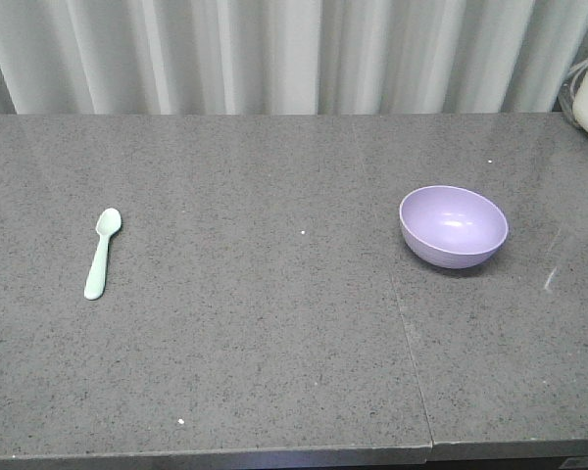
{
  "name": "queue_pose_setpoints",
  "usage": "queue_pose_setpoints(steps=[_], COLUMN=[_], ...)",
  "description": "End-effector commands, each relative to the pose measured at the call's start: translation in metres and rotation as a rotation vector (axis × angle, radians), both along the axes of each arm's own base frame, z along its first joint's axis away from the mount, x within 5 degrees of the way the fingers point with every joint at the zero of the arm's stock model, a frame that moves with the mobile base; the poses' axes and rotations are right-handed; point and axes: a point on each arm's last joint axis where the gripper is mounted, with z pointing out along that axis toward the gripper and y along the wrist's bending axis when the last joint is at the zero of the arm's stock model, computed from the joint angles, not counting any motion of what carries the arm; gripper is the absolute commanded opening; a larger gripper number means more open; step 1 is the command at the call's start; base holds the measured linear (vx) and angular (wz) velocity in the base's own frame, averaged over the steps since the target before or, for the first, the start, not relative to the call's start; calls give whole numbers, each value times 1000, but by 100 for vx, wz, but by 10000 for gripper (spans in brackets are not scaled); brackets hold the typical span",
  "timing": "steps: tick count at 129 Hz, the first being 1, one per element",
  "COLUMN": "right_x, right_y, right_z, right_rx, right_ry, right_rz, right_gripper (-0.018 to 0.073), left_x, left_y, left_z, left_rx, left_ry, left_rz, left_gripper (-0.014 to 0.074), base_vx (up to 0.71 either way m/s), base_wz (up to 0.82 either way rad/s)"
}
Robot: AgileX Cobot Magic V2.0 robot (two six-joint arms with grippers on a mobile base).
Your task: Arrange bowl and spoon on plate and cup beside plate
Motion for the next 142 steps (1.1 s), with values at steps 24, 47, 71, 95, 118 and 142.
queue_pose_setpoints(steps=[24, 47, 71, 95, 118, 142], right_x=[1, 1, 0, 3, 19, 62], right_y=[0, 0, 1, 1, 1, 2], right_z=[5, 6, 11, 22, 46, 69], right_rx=[-5, -5, 158, 157, 146, 139], right_ry=[-71, -85, -118, -58, 73, 410], right_rz=[-1, -1, -3, -4, -11, -23], right_gripper=[-8, -8, -8, -8, -8, -8], left_x=[-1, -1, -1, -2, 8, 40], left_y=[0, 0, 0, 0, 1, 3], left_z=[4, 4, 7, 26, 56, 81], left_rx=[-15, -15, 43, 28, -30, -38], left_ry=[-74, -74, -112, -139, 1, 285], left_rz=[-6, -6, -6, -2, 12, 34], left_gripper=[-6, -6, -6, -6, -6, -6], base_vx=[0, 0, 0, 0, 0, 0], base_wz=[0, 0, 0, 0, 0, 0])
